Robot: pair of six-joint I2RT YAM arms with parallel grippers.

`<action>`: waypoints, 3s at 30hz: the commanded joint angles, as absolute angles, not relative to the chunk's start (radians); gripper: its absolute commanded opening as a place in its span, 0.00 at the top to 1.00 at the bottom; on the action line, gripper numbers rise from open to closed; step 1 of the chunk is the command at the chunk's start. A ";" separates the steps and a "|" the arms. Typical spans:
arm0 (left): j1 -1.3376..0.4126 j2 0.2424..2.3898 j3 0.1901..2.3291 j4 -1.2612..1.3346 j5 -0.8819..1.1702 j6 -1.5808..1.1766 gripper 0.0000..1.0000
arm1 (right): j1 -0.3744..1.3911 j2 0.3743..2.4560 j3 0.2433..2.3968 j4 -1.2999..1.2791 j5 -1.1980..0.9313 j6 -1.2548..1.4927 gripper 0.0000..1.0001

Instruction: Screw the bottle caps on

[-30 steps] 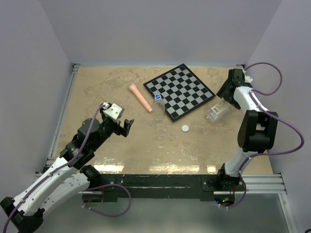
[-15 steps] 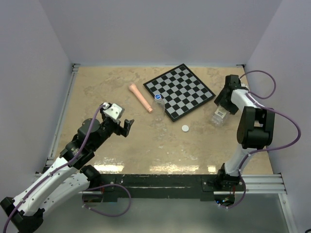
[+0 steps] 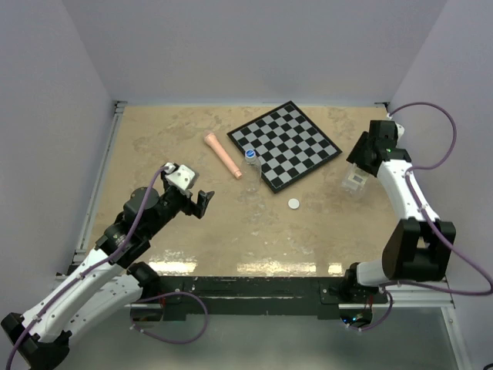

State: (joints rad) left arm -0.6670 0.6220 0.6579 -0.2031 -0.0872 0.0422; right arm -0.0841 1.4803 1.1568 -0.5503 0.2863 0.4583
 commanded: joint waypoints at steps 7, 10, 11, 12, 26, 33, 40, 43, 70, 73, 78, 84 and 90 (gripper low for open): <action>-0.626 0.626 0.667 -0.127 0.116 0.025 0.13 | -0.043 1.004 1.120 -0.356 -0.072 0.068 0.84; -0.624 0.656 0.664 -0.095 0.181 0.009 0.11 | -0.023 0.885 1.066 -0.284 -0.199 -0.044 0.85; -0.624 0.672 0.666 -0.088 0.198 -0.026 0.11 | -0.021 0.844 1.043 -0.261 -0.237 -0.060 0.85; -0.623 0.690 0.672 -0.083 0.216 -0.038 0.11 | -0.015 0.807 1.016 -0.246 -0.262 -0.070 0.85; -0.885 1.106 0.888 -0.035 0.039 -0.115 0.14 | 0.164 0.419 0.764 -0.069 -0.229 -0.192 0.83; -0.979 1.359 0.974 0.107 -0.073 -0.160 0.16 | 0.169 0.204 0.671 -0.038 -0.060 -0.144 0.83; -1.023 1.600 1.043 0.251 -0.138 -0.114 0.18 | 0.170 0.008 0.597 -0.005 0.075 -0.123 0.83; -1.028 1.713 1.104 0.268 -0.137 -0.094 0.19 | 0.170 0.017 0.598 -0.006 0.054 -0.117 0.83; -1.032 2.129 1.331 0.218 -0.150 -0.041 0.26 | 0.189 0.003 0.588 -0.006 0.048 -0.114 0.83; -1.026 2.144 1.350 0.189 -0.121 -0.064 0.33 | 0.189 0.003 0.591 -0.006 0.051 -0.112 0.83; -1.016 2.143 1.358 0.140 -0.046 -0.120 0.45 | 0.189 0.003 0.591 -0.006 0.054 -0.112 0.82; -1.015 2.114 1.341 0.106 -0.008 -0.156 0.60 | 0.189 -0.020 0.586 -0.006 0.057 -0.114 0.82; -1.015 2.024 1.292 0.110 -0.005 -0.179 0.73 | 0.190 -0.020 0.588 -0.006 0.052 -0.115 0.82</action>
